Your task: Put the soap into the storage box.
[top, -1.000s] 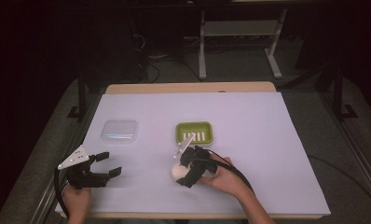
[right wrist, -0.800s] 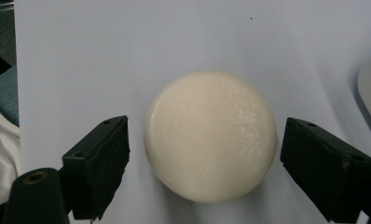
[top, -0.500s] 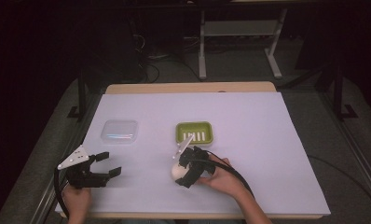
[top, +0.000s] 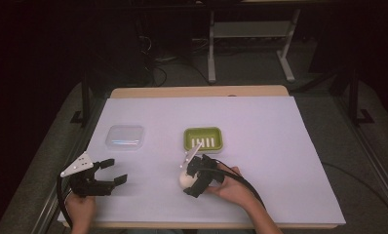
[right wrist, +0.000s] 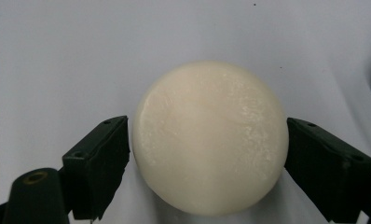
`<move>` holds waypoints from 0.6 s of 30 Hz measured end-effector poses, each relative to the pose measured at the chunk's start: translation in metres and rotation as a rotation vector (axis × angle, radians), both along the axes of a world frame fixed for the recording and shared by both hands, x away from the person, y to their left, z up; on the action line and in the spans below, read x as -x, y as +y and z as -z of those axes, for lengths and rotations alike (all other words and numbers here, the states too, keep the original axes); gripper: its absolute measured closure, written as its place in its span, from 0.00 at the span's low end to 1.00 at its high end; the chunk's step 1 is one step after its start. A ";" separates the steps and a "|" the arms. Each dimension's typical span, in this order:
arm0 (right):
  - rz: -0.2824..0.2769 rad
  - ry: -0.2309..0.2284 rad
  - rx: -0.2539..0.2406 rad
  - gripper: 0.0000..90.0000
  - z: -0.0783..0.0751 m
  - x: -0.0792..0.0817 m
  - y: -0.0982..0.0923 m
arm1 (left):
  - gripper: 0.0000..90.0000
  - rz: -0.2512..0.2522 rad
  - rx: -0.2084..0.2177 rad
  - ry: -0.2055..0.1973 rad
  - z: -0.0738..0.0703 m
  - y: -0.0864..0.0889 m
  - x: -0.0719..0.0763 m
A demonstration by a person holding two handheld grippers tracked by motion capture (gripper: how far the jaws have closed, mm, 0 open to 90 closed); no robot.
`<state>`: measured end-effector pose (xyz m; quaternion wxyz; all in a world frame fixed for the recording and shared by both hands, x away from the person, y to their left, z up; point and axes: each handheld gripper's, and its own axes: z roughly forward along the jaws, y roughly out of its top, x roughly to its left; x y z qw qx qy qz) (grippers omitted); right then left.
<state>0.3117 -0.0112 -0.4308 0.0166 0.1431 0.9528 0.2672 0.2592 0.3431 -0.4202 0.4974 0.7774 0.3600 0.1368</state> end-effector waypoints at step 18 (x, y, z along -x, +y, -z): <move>0.004 -0.025 0.023 0.22 0.004 0.001 0.005 | 0.16 0.005 0.001 0.003 0.001 -0.001 -0.001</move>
